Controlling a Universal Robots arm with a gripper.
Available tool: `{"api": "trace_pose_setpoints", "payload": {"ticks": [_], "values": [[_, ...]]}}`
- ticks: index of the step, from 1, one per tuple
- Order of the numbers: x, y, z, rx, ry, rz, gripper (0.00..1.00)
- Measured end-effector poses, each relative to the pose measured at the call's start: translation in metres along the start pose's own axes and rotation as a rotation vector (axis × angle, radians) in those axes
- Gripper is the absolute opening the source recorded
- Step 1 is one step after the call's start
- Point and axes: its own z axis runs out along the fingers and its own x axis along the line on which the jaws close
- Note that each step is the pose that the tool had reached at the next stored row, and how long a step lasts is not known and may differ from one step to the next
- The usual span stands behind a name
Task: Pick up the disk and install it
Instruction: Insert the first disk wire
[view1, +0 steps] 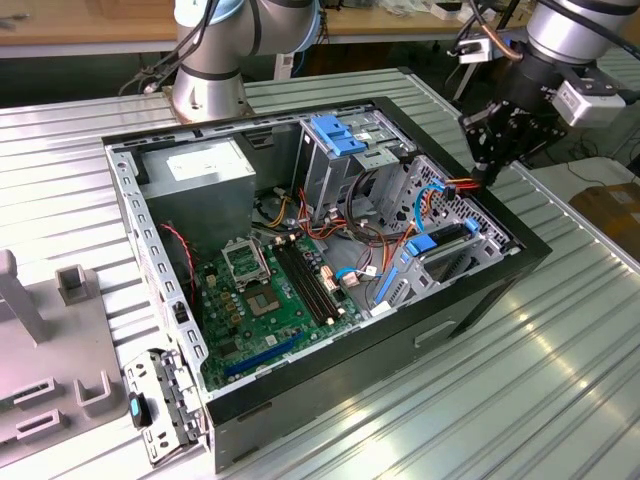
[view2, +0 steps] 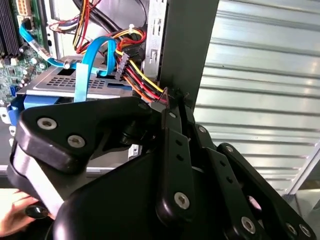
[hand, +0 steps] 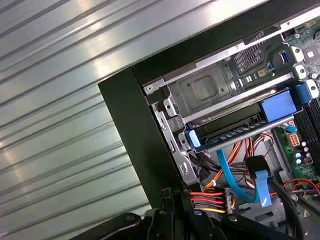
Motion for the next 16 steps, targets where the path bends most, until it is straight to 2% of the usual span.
{"api": "trace_pose_setpoints", "payload": {"ticks": [2, 4, 6, 7, 8, 9, 13, 15, 16], "values": [[0.0, 0.0, 0.0, -0.0031, 0.0017, 0.034, 0.17], [0.0, 0.0, 0.0003, -0.0117, 0.0062, 0.126, 0.17], [-0.0001, 0.0001, 0.0005, -0.0144, 0.0075, 0.156, 0.17], [-0.0001, 0.0001, 0.0006, -0.0183, 0.0095, 0.197, 0.17], [-0.0068, 0.0038, 0.0, -0.0212, 0.011, 0.227, 0.17], [-0.0119, 0.0061, -0.0006, -0.0211, 0.011, 0.227, 0.17], [-0.0164, 0.0082, -0.0002, -0.023, 0.0121, 0.244, 0.17], [-0.0165, 0.0083, 0.0005, -0.0263, 0.0137, 0.276, 0.17], [-0.0166, 0.0083, 0.001, -0.0295, 0.0154, 0.311, 0.17]]}}
